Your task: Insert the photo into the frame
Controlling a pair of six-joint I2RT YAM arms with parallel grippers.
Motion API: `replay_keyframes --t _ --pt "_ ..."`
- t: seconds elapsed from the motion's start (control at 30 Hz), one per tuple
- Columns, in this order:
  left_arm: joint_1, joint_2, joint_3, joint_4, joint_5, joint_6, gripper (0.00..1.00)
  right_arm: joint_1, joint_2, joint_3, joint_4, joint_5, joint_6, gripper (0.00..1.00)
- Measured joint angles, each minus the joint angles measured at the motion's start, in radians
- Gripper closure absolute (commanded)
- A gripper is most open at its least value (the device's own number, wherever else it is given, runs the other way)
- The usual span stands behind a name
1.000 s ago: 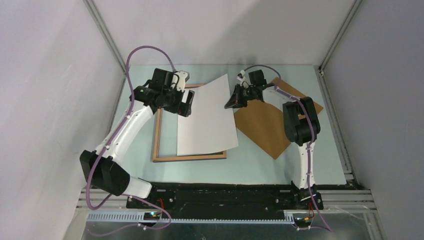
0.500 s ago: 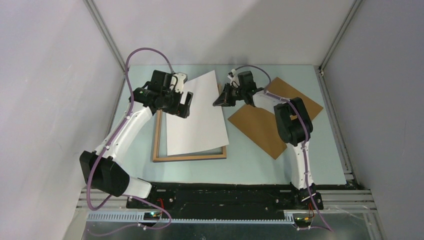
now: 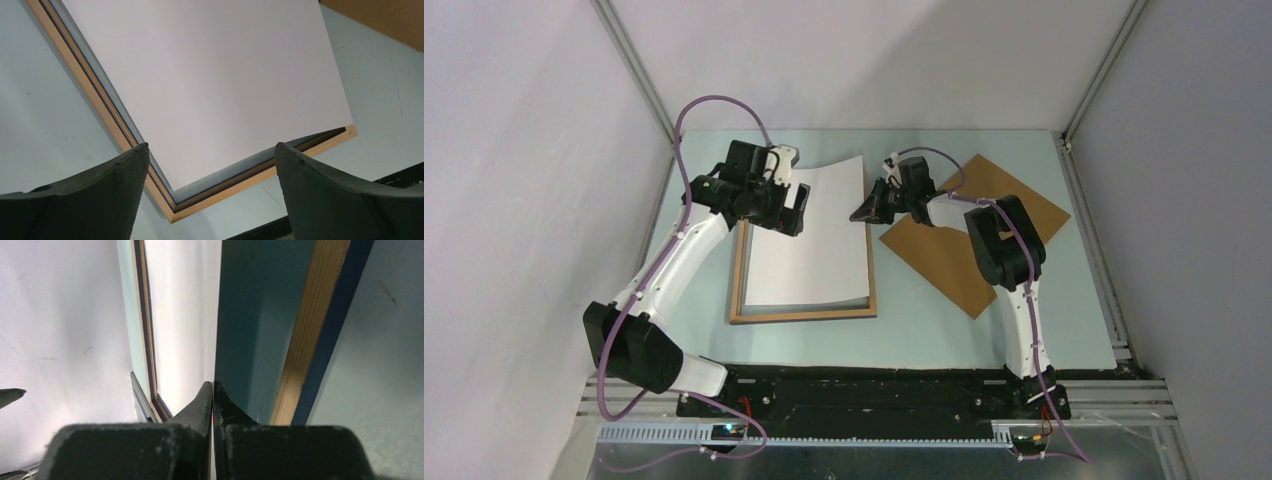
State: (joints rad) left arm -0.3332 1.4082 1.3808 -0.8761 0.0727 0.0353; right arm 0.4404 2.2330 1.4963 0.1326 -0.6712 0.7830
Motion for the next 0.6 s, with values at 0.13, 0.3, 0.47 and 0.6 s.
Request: replay_keyframes --t 0.13,0.3,0.47,0.6 --pt "0.0 0.0 0.0 0.0 0.001 0.0 0.0 0.011 0.005 -0.015 0.008 0.008 0.014 1.0" --pt "0.0 -0.001 -0.005 0.004 0.002 0.0 0.0 0.021 0.011 -0.01 0.005 0.009 0.011 1.0" --pt "0.0 -0.002 -0.013 0.004 0.002 0.0 0.0 0.027 0.015 -0.006 -0.002 0.009 0.009 1.0" --pt "0.0 -0.004 -0.013 0.006 0.002 0.0 0.0 0.028 0.015 -0.005 -0.004 0.009 0.006 1.0"
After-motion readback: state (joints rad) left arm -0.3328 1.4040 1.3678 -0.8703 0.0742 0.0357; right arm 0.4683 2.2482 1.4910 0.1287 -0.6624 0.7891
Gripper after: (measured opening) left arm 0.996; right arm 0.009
